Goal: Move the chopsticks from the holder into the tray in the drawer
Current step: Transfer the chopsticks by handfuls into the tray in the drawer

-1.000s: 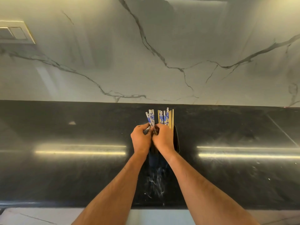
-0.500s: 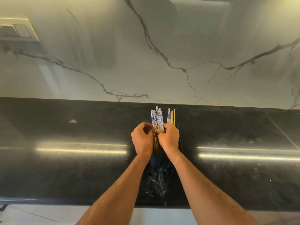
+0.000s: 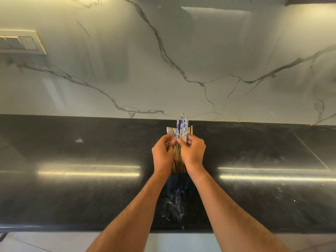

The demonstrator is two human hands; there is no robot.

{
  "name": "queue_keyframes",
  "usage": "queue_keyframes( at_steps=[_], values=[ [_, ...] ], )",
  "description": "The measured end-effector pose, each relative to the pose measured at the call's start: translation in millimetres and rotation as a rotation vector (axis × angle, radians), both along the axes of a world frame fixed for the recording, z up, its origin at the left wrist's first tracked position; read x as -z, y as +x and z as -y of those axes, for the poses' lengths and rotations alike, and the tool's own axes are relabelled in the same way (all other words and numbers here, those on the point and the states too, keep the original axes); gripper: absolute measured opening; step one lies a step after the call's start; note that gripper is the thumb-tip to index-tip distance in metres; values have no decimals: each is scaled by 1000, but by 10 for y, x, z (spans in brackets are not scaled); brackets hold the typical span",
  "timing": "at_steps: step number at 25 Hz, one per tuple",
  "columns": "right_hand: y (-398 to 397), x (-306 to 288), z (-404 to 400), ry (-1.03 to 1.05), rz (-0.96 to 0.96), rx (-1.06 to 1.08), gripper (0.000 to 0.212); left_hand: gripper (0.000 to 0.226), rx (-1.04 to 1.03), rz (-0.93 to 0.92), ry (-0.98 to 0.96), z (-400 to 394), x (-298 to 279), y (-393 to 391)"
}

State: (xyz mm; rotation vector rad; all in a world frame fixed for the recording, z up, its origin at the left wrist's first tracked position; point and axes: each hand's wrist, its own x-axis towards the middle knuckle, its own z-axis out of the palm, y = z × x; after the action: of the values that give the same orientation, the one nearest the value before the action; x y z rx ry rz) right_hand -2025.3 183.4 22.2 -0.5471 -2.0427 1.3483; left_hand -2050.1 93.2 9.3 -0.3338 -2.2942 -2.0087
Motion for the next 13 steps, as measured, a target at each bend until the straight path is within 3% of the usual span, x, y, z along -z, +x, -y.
queue_keyframes(
  at_steps=[4, 6, 8, 9, 12, 13],
  values=[
    [121, -517, -17, -228, -270, -73, 16, 26, 296, -72, 3, 15, -362, 71],
    [235, -755, -20, -252, -307, -173, 16, 10, 419, -109, -36, 74, -578, 90],
    [406, -916, -30, -241, -280, -258, 19, 22, 534, -109, -54, 165, -736, 183],
    [510, -973, -47, -249, -272, -309, 30, 25, 570, -92, -77, 220, -785, 276],
    [844, -1088, -118, -283, -260, -438, 91, 25, 647, 5, -103, 389, -776, 641],
    [943, -1113, -129, -246, -257, -457, 101, 24, 667, 28, -120, 443, -751, 753]
  ],
)
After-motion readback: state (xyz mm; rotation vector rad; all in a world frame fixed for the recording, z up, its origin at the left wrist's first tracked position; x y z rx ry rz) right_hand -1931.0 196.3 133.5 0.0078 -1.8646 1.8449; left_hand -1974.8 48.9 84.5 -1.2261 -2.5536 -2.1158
